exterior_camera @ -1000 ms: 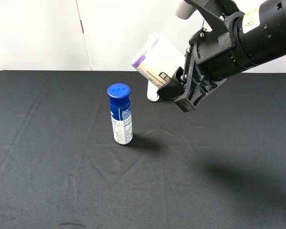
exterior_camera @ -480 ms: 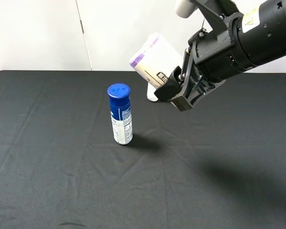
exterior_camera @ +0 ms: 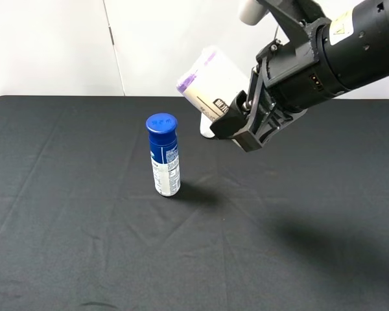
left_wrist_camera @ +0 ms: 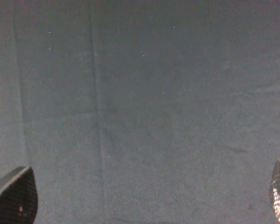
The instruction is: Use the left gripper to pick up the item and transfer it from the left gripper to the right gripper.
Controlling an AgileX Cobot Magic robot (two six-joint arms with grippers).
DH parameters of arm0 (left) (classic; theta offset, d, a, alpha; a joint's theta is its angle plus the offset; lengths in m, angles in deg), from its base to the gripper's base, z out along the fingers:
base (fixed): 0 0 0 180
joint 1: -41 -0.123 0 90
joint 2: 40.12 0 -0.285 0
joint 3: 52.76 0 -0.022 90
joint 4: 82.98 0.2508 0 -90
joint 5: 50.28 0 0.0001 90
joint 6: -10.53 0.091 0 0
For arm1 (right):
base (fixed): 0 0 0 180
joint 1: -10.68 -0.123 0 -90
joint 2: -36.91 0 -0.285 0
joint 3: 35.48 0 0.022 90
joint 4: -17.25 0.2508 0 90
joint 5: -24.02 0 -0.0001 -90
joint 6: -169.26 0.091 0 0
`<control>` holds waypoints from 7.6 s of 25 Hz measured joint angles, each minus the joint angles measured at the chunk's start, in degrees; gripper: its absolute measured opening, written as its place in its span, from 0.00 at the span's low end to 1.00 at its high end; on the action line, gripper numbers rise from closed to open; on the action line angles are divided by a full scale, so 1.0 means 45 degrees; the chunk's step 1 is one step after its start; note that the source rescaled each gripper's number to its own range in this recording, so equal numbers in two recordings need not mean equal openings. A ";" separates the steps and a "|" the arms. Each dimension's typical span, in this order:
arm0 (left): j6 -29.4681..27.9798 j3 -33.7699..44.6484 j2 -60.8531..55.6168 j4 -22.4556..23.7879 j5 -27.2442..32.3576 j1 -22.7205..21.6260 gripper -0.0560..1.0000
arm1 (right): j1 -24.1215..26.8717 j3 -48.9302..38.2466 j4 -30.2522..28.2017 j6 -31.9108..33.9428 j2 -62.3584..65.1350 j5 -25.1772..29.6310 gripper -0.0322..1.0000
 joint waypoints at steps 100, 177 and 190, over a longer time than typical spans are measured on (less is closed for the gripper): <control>0.0000 0.0000 0.0000 0.0000 -0.0014 0.0000 1.00 | 0.4635 0.0034 -0.1196 0.3936 -0.3554 0.2122 0.99; 0.0000 0.0000 0.0000 0.0000 -0.0014 0.0000 1.00 | 0.4635 -0.5889 -0.1859 0.4550 1.6111 0.5728 1.00; 0.0000 0.0000 0.0000 0.0000 -0.0014 0.0000 1.00 | 0.5025 -0.5889 -0.1859 0.4550 1.6111 0.5699 1.00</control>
